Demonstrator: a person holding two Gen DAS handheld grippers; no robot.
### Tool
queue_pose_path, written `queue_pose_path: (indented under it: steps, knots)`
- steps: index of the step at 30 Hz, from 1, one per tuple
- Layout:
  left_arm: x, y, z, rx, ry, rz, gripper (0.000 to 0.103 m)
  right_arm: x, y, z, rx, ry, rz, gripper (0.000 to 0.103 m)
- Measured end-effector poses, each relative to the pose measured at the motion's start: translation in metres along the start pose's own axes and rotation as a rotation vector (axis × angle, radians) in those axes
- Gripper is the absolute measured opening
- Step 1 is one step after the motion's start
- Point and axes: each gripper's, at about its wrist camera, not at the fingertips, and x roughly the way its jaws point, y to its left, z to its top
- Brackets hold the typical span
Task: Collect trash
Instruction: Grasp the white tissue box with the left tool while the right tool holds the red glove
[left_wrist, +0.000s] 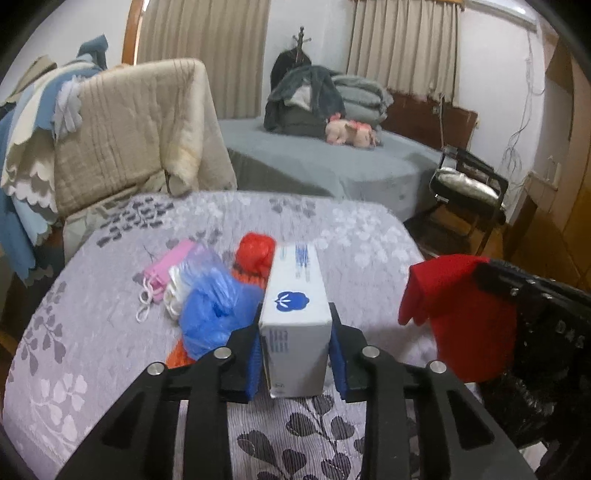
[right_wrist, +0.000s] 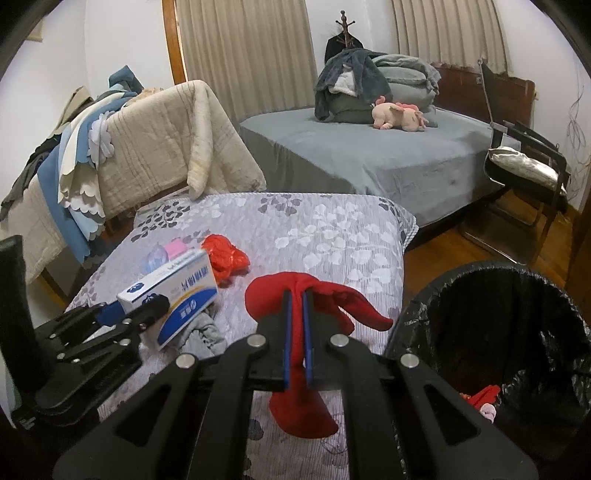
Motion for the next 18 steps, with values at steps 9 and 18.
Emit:
queue_pose_path:
  steps: [9, 18]
  knots:
    - [-0.006, 0.001, 0.002, -0.006, -0.022, -0.015, 0.029, -0.005, -0.001, 0.002, 0.003, -0.009, -0.002, 0.005]
    - [-0.035, -0.010, 0.014, 0.017, -0.074, -0.016, 0.029, -0.031, -0.004, 0.013, 0.004, -0.046, 0.004, 0.005]
